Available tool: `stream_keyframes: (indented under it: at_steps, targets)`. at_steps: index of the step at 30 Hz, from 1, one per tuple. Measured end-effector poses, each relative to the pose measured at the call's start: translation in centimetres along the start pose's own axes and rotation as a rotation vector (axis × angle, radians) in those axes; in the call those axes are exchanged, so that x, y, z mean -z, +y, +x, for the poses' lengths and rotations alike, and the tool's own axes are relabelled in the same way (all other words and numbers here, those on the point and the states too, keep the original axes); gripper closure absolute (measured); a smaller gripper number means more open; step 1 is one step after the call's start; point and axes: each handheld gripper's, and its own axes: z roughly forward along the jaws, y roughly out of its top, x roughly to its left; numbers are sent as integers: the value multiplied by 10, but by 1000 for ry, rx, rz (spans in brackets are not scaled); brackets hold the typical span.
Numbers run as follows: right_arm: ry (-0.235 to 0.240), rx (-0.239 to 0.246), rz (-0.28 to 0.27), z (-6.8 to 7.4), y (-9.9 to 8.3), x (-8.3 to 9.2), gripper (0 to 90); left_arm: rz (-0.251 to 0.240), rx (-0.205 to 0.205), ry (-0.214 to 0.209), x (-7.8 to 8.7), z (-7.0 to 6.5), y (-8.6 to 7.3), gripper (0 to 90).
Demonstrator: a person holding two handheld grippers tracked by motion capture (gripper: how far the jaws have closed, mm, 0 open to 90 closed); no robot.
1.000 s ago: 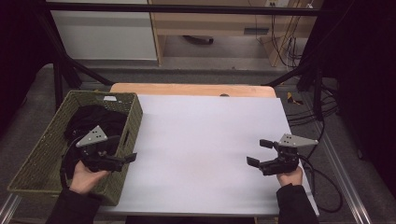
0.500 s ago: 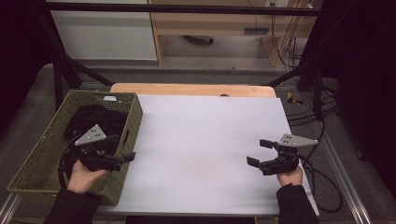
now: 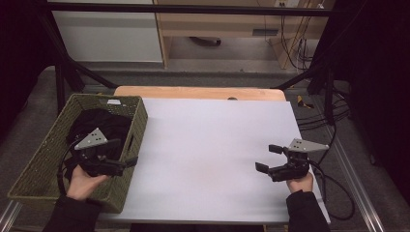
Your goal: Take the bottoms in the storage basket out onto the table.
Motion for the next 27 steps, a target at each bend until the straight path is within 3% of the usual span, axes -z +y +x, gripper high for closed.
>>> stream_keyframes:
  at_steps: [12, 27]
  targets:
    - [-4, 4, 1, 0, 0, -1, 35, -3, 17, 17, 10, 8, 0, 22]
    - [-3, 7, 7, 0, 0, -1, 36, 10, 51, 78, 22, 24, -2, 22]
